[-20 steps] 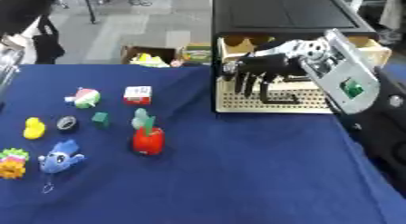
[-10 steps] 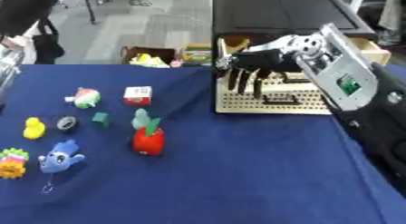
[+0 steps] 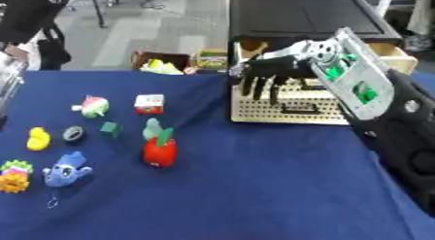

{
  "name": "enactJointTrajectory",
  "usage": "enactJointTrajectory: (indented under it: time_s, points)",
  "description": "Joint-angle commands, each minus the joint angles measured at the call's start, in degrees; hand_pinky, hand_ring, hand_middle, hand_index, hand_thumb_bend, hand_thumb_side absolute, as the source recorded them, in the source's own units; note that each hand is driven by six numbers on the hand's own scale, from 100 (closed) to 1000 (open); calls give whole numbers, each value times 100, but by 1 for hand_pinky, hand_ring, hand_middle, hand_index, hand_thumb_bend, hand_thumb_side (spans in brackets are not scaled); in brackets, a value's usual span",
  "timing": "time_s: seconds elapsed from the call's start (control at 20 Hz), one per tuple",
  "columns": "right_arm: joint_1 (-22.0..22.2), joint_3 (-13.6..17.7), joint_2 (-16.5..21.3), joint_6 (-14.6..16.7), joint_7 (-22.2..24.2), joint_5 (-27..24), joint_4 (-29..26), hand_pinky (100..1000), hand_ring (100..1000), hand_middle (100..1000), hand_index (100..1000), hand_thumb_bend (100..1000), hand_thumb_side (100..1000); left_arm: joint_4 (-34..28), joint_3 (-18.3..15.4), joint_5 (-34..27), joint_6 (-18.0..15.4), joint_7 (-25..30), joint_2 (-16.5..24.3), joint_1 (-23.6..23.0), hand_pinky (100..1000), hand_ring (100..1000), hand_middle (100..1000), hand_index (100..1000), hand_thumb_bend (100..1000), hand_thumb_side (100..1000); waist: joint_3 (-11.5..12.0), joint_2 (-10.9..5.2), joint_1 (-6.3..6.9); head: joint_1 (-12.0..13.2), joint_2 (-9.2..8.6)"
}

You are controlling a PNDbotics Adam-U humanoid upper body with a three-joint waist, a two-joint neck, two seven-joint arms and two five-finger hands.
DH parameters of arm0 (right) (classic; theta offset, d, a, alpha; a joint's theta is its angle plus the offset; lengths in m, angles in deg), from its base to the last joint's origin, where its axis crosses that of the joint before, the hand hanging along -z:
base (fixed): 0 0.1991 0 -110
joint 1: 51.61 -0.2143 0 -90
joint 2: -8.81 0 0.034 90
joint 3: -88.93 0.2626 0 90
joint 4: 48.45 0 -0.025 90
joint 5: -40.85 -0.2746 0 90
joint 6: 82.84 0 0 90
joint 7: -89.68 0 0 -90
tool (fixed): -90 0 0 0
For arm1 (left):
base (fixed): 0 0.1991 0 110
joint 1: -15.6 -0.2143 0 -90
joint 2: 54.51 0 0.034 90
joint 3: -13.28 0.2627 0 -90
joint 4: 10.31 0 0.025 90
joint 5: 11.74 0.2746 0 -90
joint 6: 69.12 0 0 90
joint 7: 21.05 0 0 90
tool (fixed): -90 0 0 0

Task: Pick up objects from table and place into drawer.

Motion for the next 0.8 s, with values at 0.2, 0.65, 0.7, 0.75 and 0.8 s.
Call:
enactJointTrajectory:
  time_s: [0.2, 0.65, 0.7, 0.75, 0.8]
  points:
    - [-142, 215, 36, 126, 39, 317, 41, 581, 755, 843, 900, 100, 1000, -67, -72, 11, -11, 11, 66, 40, 411, 677, 671, 903, 100, 731, 4, -89, 15, -9, -71]
    - [-64, 160, 178, 103, 39, -6, -128, 571, 746, 833, 895, 100, 1000, -67, -82, 17, -19, -1, 81, 23, 412, 677, 671, 903, 100, 730, -6, -84, 18, 10, -67]
    - [-59, 168, 191, 95, 39, -5, -147, 570, 743, 827, 895, 100, 1000, -67, -79, 17, -16, 2, 81, 14, 412, 676, 671, 903, 100, 734, -17, -87, 10, 18, -63]
    - [-35, 215, 266, 107, 39, 17, -216, 572, 745, 828, 895, 100, 1000, -67, -71, 17, -8, 14, 82, -8, 412, 676, 671, 903, 100, 733, -56, -92, -1, 37, -64]
    - [-9, 237, 353, 118, 39, 27, -287, 574, 747, 829, 895, 100, 1000, -67, -63, 18, -7, 27, 78, -13, 412, 677, 671, 903, 100, 732, -64, -95, -7, 37, -73]
